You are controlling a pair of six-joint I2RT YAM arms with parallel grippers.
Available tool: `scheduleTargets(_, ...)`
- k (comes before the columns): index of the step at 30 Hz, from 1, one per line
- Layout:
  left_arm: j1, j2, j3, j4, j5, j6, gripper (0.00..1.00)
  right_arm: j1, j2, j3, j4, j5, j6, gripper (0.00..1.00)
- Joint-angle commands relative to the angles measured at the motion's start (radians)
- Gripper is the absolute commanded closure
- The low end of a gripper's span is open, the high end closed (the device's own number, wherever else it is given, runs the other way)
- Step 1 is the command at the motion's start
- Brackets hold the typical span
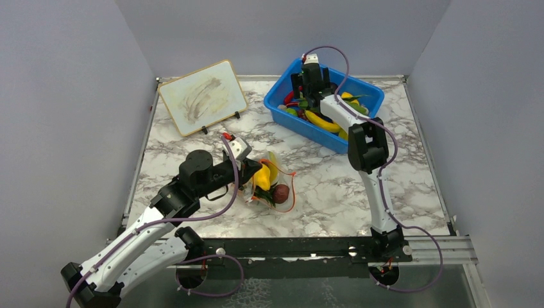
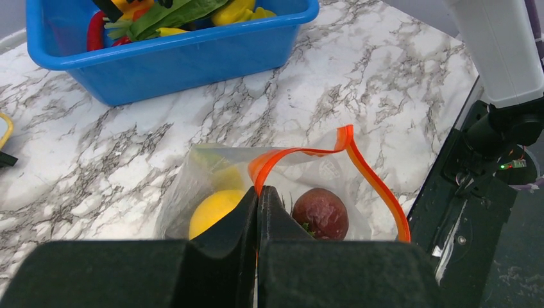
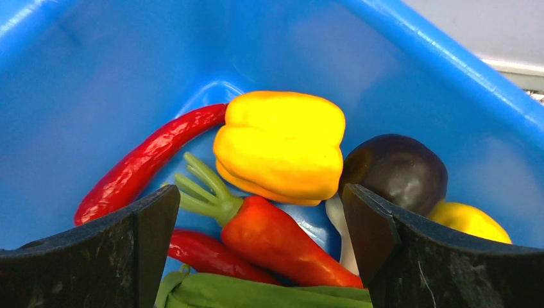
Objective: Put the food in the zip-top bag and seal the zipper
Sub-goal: Pick up the fake vegetable from the bin.
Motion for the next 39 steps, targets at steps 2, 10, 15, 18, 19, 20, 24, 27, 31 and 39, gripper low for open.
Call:
scheduleTargets(2, 0.006, -0.02, -0.011, 0.025, 0.016, 0.0, 1.0, -0.01, 0.061, 0.057, 0.051, 0.075, 0.019, 0.0)
scheduleTargets(10, 0.009, -0.016, -0.011, 0.026, 0.014, 0.001, 1.0, -0.011, 0.167, 0.159, 0.066, 0.176, 0.0, 0.0)
scheduleTargets(15, 0.01, -0.011, -0.009, 0.025, 0.02, 0.0, 1.0, -0.015, 0.187, 0.157, 0.112, 0.21, -0.027, 0.0)
scheduleTargets(18, 0.012, -0.011, -0.01, 0.025, 0.024, 0.001, 1.0, -0.022, 0.195, 0.155, 0.125, 0.177, -0.039, 0.0)
scheduleTargets(19, 0.012, -0.014, -0.01, 0.026, 0.026, 0.001, 1.0, -0.025, 0.197, 0.155, 0.128, 0.169, -0.043, 0.01)
scheduleTargets(20, 0.012, -0.014, -0.011, 0.025, 0.025, -0.001, 1.0, -0.027, 0.198, 0.152, 0.132, 0.157, -0.05, 0.03)
scheduleTargets(24, 0.012, -0.018, -0.011, 0.025, 0.02, 0.001, 1.0, -0.029, 0.184, 0.124, 0.164, 0.111, -0.078, 0.22)
scheduleTargets(27, 0.013, -0.02, -0.013, 0.026, 0.019, 0.001, 1.0, -0.031, 0.153, 0.088, 0.189, 0.087, -0.082, 0.3)
scheduleTargets(31, 0.015, -0.015, -0.013, 0.026, 0.016, 0.003, 1.0, -0.031, 0.115, 0.084, 0.182, 0.018, -0.085, 0.36)
scheduleTargets(39, 0.015, -0.017, -0.018, 0.021, 0.006, 0.0, 1.0, -0.03, -0.025, 0.041, 0.161, -0.098, -0.068, 0.46)
